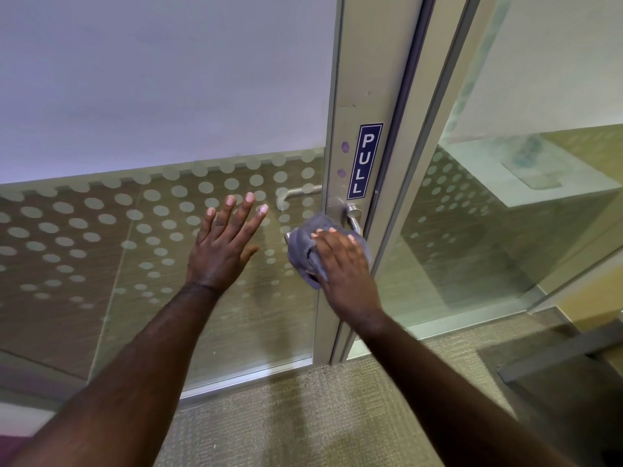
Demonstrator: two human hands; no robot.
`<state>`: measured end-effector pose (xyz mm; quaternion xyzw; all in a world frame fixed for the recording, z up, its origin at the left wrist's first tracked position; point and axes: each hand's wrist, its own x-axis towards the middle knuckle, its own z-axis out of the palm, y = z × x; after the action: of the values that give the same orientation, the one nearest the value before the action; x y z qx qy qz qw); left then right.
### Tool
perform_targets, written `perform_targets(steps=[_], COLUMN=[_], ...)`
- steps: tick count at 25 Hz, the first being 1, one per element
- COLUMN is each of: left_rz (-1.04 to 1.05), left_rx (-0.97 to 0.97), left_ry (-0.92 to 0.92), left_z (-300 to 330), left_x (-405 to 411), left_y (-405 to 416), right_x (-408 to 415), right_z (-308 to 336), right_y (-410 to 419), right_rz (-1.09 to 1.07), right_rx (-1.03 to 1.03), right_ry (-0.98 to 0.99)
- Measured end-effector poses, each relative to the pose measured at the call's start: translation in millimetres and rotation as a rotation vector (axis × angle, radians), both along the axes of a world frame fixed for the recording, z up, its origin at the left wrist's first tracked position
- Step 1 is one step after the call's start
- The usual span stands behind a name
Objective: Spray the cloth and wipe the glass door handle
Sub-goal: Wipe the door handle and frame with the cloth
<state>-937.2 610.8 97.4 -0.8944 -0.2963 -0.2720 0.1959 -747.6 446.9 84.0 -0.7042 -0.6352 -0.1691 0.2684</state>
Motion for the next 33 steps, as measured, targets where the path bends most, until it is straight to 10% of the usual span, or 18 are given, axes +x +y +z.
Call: perform_targets(steps=[13,21,33], left_rz=[-0.002,-0.01,-0.017], left_rx=[0.015,0.039,0.057], left_ry=[0.005,0.001,0.008], left_z=[-1.0,-3.4,-3.1], left_x=[-0.3,-1.0,-2.5], left_y=[0.6,4.5,4.8], right_x=[32.0,-64.6,-20.1], right_z=[6.9,-1.7,3.9], right_y=[-2.7,28.6,26.6], right_rz=[-0.048,-0.238,0.073], right_rx=[-0.097,-0.067,-0.007], right_ry=[0.118,-0.005,-0.363])
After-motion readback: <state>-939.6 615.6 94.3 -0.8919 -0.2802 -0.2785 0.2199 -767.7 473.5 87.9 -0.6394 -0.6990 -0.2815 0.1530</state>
